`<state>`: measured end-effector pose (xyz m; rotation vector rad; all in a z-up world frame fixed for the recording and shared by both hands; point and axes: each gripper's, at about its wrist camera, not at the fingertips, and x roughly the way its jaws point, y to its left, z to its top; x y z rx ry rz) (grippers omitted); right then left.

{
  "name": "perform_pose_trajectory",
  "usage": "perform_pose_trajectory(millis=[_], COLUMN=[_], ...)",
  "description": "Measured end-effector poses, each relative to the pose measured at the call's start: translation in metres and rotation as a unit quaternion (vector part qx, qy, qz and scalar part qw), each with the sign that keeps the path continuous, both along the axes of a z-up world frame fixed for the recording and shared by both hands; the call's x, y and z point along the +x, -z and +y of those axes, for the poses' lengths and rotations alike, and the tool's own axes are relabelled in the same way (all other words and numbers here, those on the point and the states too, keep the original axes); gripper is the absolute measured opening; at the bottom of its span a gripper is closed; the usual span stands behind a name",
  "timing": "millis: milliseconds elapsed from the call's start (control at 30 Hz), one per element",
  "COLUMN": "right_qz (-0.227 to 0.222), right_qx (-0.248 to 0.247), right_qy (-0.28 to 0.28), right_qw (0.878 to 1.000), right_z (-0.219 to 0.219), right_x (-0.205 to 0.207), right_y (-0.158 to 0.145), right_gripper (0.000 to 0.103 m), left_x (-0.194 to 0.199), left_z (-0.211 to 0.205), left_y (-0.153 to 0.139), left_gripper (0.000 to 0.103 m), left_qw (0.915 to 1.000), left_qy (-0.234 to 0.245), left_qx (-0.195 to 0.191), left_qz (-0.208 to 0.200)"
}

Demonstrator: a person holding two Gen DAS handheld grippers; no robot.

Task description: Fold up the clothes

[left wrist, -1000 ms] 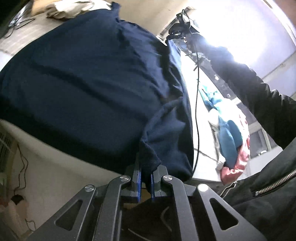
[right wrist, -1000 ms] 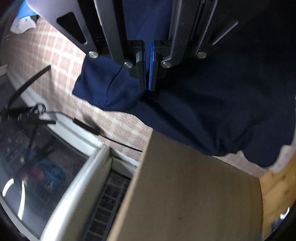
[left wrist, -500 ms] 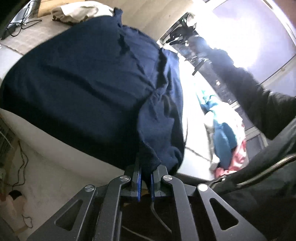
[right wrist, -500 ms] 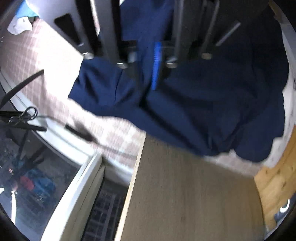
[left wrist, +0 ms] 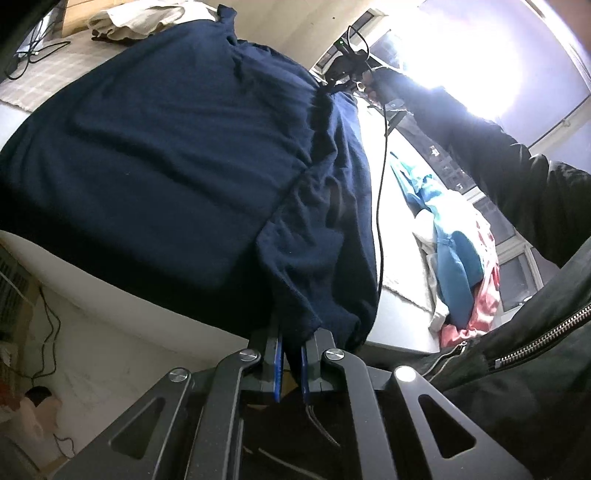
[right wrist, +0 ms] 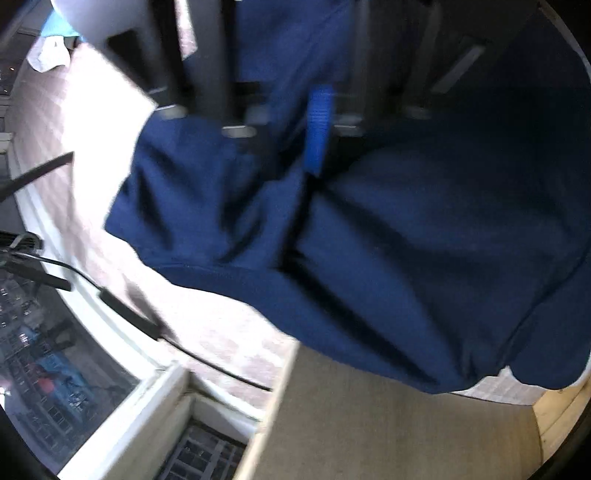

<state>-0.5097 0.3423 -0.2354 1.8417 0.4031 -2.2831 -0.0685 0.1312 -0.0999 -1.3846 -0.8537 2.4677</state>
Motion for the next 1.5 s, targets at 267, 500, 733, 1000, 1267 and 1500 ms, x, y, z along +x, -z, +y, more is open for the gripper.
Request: perform_pose_trajectory(millis=[267,500,733,1000,1267,1500], right_qz=[0.045,0.060,0.047,0.045,-0.024,-0.012], right_qx=[-0.067,-0.068,-0.002,-0.250,-0.308,-0.280], right_qy=[0.025,0.004,-0.020,-0.037,-0.033,0.092], right_qw=[0.996,0.996,0.999,0.966,0.950,0.956], right_z=[0.025,-0.012,-0.029,0.062,0.069,0.049], right_x=[0.007,0.007,0.020,0.212,0.517,0.595], right_y=[-0.050,-0.046,-0.018,-0.101,-0.037,0.048], right_gripper=[0.004,0.004,0.028,0.033,0.033,0.034], left_x=[0.013,0.027,0.018,0.038,-0.001,-0.028], left_z=[0.000,-0.011,-0.019,-0.023,-0.032,-0.028], left_y=[-0.012,0.016,0.052,0.047,0.032,0.027], left_gripper=[0.006,0.006,0.010,0.013,0.024,0.029], left_qw=[0.9998,0.9990,0.9964,0.9952,0.9819,0.9516], left_qy=[-0.008,-0.039,-0.031,0.045,0.176,0.294], left_qx=[0.005,0.014,0.049,-0.015,-0.050,-0.085], left_qz=[0.018,-0.014,-0.062,-0.085,-0.049,-0.031])
